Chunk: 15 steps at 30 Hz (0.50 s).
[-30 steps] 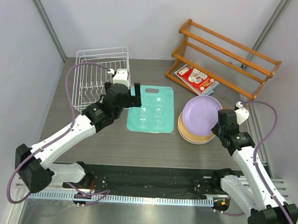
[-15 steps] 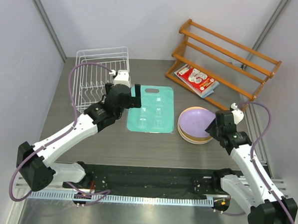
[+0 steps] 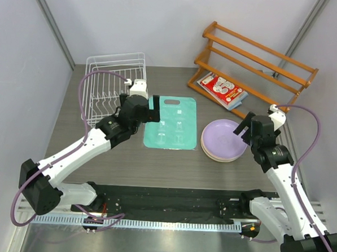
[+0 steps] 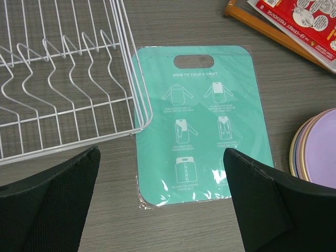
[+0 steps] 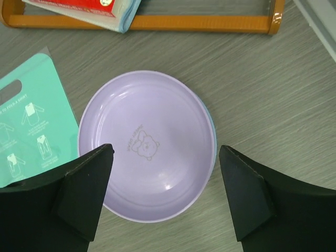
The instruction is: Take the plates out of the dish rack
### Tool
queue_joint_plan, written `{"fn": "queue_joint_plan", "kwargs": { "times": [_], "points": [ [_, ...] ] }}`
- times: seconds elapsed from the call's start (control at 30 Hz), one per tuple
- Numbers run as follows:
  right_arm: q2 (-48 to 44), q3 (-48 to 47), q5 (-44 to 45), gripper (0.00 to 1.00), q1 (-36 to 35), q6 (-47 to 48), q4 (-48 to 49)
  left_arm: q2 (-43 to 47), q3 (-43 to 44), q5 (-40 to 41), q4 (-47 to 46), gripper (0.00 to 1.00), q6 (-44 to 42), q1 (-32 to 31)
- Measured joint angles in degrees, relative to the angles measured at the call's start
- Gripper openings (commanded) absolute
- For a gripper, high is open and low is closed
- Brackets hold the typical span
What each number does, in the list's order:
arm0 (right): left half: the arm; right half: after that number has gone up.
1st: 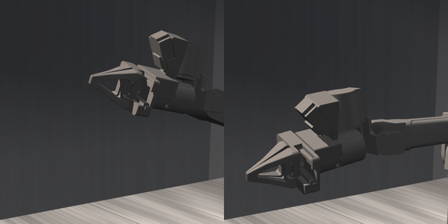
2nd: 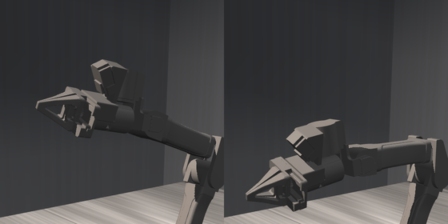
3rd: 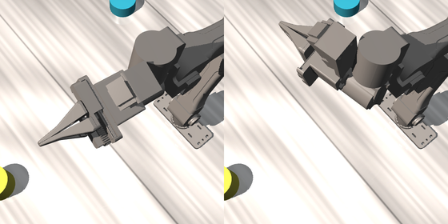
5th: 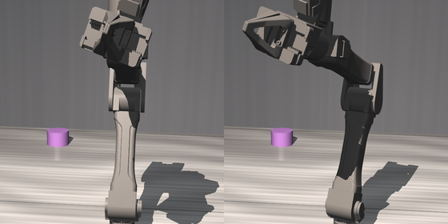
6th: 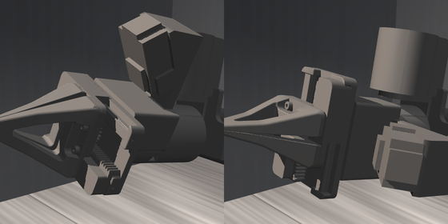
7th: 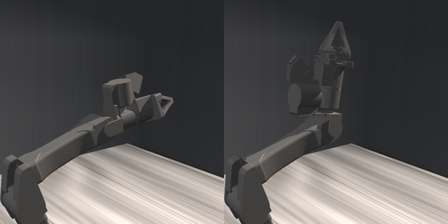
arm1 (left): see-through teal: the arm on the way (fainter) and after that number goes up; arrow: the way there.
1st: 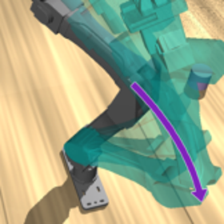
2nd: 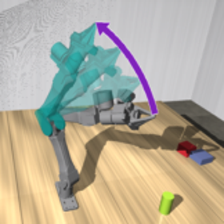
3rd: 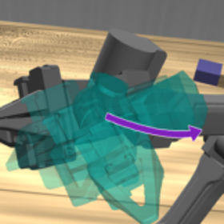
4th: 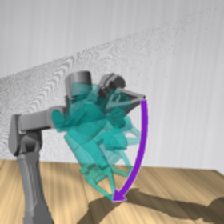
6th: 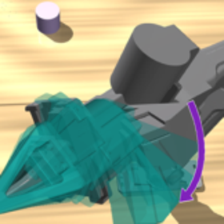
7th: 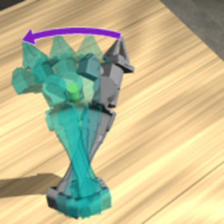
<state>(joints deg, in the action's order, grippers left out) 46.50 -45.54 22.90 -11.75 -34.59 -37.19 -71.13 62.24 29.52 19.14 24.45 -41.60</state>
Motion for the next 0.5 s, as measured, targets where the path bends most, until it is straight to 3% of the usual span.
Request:
{"fn": "queue_joint_plan", "kwargs": {
  "times": [0.27,0.3,0.5],
  "points": [
    [5.46,-0.44,3.80,0.92,0.00,2.47,5.99,3.61,-3.69,0.02,-0.87,1.00,0.09,0.00],
    [6.05,0.28,4.33,0.99,-0.04,2.93,7.93,4.22,-3.89,0.44,-0.87,0.99,0.07,0.00],
    [6.10,12.26,7.54,1.00,-4.02,10.54,24.90,6.34,-4.33,2.84,-1.62,1.00,-0.63,0.00]
  ]
}}
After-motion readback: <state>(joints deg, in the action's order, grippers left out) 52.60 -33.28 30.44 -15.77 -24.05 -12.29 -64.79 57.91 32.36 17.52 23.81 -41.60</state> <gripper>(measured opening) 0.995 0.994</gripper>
